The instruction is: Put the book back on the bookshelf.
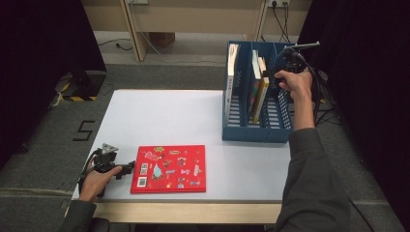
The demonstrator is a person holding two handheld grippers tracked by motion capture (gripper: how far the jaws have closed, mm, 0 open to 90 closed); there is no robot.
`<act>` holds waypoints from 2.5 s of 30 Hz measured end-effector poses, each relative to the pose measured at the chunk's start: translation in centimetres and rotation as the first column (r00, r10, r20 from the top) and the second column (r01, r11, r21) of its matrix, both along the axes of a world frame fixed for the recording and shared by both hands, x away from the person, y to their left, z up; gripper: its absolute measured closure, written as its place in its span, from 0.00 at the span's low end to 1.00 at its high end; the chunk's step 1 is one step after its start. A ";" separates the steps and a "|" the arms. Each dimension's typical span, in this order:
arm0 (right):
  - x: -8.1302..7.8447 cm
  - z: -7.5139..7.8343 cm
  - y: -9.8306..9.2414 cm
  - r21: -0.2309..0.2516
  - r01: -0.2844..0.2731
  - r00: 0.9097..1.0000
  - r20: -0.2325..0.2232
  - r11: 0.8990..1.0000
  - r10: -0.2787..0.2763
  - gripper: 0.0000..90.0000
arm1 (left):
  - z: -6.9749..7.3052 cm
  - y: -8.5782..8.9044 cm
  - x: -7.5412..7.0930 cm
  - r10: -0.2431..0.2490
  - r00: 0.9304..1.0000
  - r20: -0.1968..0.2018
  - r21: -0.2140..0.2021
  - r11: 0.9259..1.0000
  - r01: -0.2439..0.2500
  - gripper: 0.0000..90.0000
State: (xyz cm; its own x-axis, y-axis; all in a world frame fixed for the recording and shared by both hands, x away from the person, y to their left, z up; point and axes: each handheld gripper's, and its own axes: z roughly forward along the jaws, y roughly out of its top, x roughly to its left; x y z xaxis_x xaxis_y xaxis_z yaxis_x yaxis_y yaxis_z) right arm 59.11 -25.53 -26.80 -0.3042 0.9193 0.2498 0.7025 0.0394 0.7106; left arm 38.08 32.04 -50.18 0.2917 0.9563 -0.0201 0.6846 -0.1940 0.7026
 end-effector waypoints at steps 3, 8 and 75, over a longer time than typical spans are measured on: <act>-0.7 0.0 -0.3 -0.001 -0.013 1.000 0.005 1.000 0.013 0.54 | 0.0 0.0 0.0 0.000 1.000 0.001 0.000 1.000 0.000 0.07; -2.0 -0.2 -0.9 0.010 -0.049 0.999 0.020 0.999 0.048 0.54 | 0.0 0.0 0.0 0.000 1.000 0.000 -0.001 1.000 0.000 0.07; -3.0 -9.9 -1.0 -0.023 -0.088 0.996 -0.021 0.996 0.087 0.60 | -0.1 0.0 -0.1 0.002 1.000 0.008 -0.005 1.000 -0.002 0.07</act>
State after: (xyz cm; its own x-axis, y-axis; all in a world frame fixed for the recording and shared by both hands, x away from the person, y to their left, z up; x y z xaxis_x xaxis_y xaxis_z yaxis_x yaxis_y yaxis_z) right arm 56.12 -26.56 -36.71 -0.3789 0.8951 0.2349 0.7097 0.1182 0.6945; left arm 38.03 32.04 -50.26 0.2899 0.9568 -0.0226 0.6794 -0.1891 0.7090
